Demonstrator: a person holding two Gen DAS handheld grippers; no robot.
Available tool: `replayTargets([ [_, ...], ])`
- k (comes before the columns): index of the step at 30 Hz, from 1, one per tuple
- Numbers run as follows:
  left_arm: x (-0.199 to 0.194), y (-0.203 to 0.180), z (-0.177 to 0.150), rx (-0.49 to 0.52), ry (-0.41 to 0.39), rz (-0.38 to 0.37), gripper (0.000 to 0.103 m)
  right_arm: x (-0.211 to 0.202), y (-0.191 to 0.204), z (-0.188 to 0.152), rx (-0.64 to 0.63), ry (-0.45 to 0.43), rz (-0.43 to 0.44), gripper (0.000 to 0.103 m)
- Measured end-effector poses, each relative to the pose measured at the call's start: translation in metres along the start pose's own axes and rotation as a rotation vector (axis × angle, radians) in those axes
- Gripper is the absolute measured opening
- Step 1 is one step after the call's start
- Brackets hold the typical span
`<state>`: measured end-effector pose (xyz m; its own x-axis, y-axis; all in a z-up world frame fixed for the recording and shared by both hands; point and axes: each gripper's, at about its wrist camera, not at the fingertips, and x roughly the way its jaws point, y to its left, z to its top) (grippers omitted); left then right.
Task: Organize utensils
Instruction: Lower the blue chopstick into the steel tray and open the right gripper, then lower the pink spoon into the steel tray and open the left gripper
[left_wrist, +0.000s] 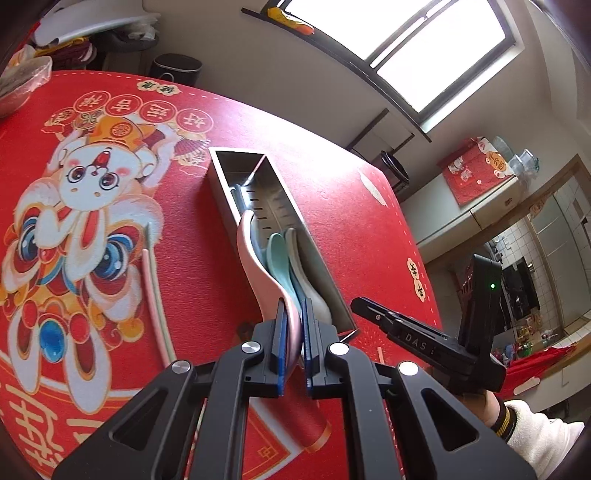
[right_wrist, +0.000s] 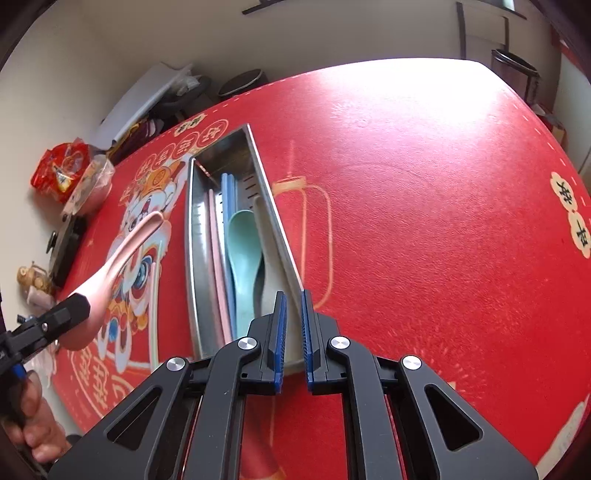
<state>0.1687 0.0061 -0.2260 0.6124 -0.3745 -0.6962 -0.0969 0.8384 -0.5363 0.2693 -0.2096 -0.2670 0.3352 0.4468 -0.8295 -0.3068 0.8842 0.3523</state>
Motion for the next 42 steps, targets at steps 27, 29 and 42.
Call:
replayTargets([
  [27,0.115,-0.038,0.002,-0.151,0.159,-0.060,0.009,-0.036,-0.079,0.003,0.057,-0.039,-0.024,0.039],
  [29,0.121,-0.042,0.005,-0.140,0.170,-0.053,0.009,-0.036,-0.079,0.003,0.060,-0.041,-0.021,0.039],
  [42,0.137,-0.047,0.007,-0.067,0.236,0.003,0.028,-0.039,-0.087,-0.004,0.102,-0.046,-0.019,0.039],
])
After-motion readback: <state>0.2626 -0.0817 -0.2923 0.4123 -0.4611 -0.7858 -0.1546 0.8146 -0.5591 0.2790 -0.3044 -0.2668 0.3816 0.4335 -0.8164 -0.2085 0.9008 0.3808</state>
